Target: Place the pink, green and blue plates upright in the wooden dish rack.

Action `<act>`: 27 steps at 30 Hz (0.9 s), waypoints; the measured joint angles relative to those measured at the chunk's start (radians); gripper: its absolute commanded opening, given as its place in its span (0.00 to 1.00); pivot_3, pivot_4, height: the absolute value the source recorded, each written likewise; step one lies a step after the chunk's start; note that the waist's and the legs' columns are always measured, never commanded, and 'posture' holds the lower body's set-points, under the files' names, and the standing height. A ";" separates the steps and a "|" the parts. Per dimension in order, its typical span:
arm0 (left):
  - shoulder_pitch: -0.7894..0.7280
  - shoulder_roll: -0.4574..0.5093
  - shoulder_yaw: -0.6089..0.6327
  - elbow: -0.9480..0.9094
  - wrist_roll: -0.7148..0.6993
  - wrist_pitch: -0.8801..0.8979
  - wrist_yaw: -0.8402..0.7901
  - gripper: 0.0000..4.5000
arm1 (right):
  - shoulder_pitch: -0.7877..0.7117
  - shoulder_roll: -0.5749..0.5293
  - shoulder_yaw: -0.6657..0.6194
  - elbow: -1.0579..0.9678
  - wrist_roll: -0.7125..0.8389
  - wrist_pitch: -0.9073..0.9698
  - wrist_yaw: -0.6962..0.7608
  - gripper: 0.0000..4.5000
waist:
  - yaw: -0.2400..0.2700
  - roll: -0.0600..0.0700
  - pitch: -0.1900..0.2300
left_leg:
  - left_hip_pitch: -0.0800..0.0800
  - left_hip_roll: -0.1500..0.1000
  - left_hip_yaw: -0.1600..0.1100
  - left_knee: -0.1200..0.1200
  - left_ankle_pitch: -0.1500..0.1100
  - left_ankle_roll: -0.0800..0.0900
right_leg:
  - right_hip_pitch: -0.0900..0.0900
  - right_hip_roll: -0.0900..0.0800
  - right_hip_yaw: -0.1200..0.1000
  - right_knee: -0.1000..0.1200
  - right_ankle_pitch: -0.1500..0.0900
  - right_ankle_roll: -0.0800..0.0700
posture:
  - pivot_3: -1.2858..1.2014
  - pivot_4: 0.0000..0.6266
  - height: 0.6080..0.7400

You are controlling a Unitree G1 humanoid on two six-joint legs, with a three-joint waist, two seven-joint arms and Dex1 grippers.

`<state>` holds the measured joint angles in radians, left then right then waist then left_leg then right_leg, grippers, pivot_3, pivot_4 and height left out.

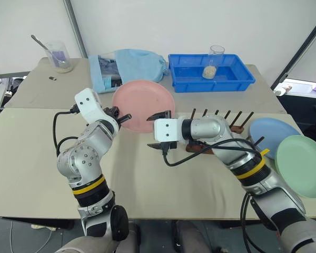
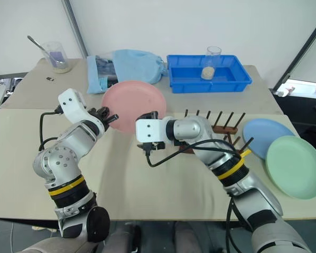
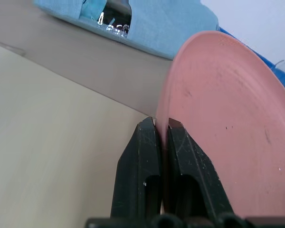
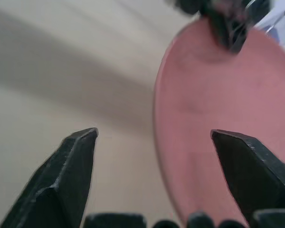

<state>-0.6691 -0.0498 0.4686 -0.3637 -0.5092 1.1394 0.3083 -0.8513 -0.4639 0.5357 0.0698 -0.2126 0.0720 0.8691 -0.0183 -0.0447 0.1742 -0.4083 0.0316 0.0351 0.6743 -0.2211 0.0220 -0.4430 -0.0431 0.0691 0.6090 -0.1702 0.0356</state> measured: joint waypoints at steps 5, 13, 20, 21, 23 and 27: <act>-0.001 0.002 0.001 0.010 -0.001 -0.001 0.012 0.00 | -0.002 0.021 0.004 0.072 -0.088 -0.075 -0.047 0.32 | 0.000 0.000 0.000 | 0.000 0.000 0.000 0.000 0.000 0.000 | -0.001 0.000 0.000 0.000 0.000 0.000 | 0.52 0.24 1.00; 0.000 0.026 0.015 0.009 -0.015 0.038 0.012 0.35 | -0.013 0.055 0.007 0.150 -0.162 -0.172 -0.078 0.00 | -0.006 0.000 0.000 | 0.001 0.000 0.000 0.000 0.000 0.000 | 0.000 0.000 0.000 0.001 0.000 0.000 | 0.52 0.24 1.00; 0.000 0.313 0.144 0.014 -0.205 0.329 -0.209 0.99 | -0.015 0.061 0.004 0.229 -0.212 -0.206 -0.114 0.00 | -0.037 0.000 0.000 | 0.002 0.001 -0.001 -0.001 0.000 -0.001 | -0.001 0.001 0.000 0.002 0.000 0.000 | 0.52 0.24 1.00; 0.000 0.370 0.163 0.032 -0.232 0.358 -0.259 0.99 | -0.015 0.063 0.004 0.237 -0.217 -0.210 -0.118 0.00 | -0.040 0.000 0.000 | 0.002 0.001 -0.002 -0.001 0.000 -0.001 | -0.001 0.001 -0.001 0.003 0.000 0.000 | 0.52 0.24 1.00; 0.014 0.557 0.165 0.071 -0.313 0.387 -0.431 0.99 | -0.018 0.081 0.001 0.249 -0.217 -0.217 -0.134 0.00 | -0.053 -0.002 0.002 | 0.001 0.001 -0.002 -0.003 0.001 -0.002 | -0.004 0.002 -0.001 0.004 -0.001 -0.001 | 0.52 0.24 1.00; 0.103 0.804 0.150 0.073 -0.414 0.292 -0.776 0.99 | -0.021 0.122 -0.054 0.256 -0.175 -0.209 -0.158 0.00 | -0.056 -0.002 0.002 | 0.000 0.001 -0.001 -0.010 0.003 -0.006 | -0.010 0.000 0.000 0.005 -0.002 -0.004 | 0.52 0.24 1.00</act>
<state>-0.5660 0.7545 0.6183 -0.2905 -0.9237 1.4313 -0.4674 -0.8721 -0.3422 0.4820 0.3253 -0.3873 -0.1374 0.7114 -0.0740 -0.0470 0.1759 -0.4079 0.0322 0.0341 0.6642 -0.2176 0.0158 -0.4528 -0.0431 0.0692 0.6141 -0.1723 0.0316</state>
